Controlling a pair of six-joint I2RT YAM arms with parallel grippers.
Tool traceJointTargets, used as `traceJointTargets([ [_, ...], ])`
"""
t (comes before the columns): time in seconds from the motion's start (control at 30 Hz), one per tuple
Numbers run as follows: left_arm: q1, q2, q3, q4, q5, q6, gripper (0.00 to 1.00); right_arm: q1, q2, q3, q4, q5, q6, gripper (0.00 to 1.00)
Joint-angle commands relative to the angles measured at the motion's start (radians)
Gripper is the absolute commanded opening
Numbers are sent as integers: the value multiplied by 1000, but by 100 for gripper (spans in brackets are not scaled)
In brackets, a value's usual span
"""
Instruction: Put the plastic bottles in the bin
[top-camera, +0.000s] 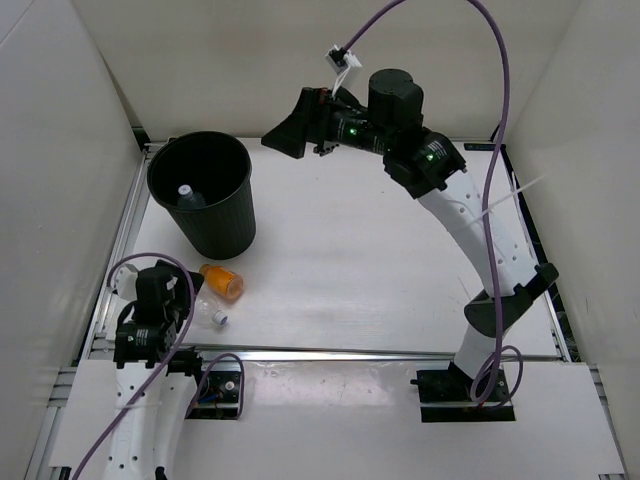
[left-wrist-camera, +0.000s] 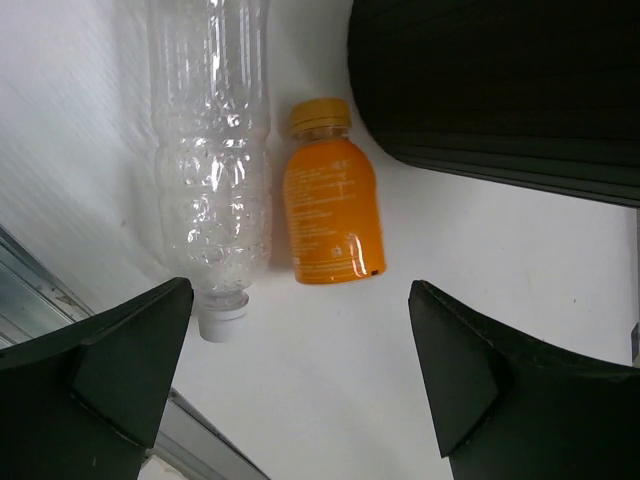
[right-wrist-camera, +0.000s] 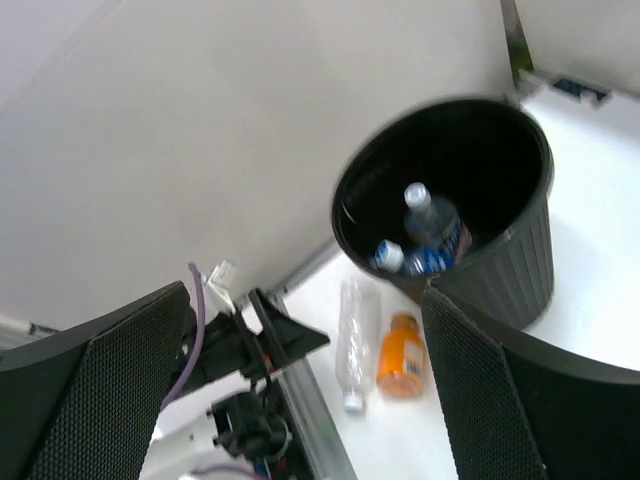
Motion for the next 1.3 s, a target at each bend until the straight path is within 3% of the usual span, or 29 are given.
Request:
traceJointTargets([
  [0.0,-3,-44,-67,135,32,-77,100,-14,-2,-46,-122,-13,-45,100],
  [0.53,8,75,-203,235,-28,-6,100,-58,-323,-464,-150,11,-34,100],
  [1.1,169,408,-256,407,81,92,100,-146,-409,-532,-260,21,-43,100],
  [1.17,178,408,-256,407,81,115,92,-155,-409,-544,-260,21,-43,100],
  [1.27,201,387,-265,407,81,127,64,-164,-409,-554,-271,21,-43,100],
])
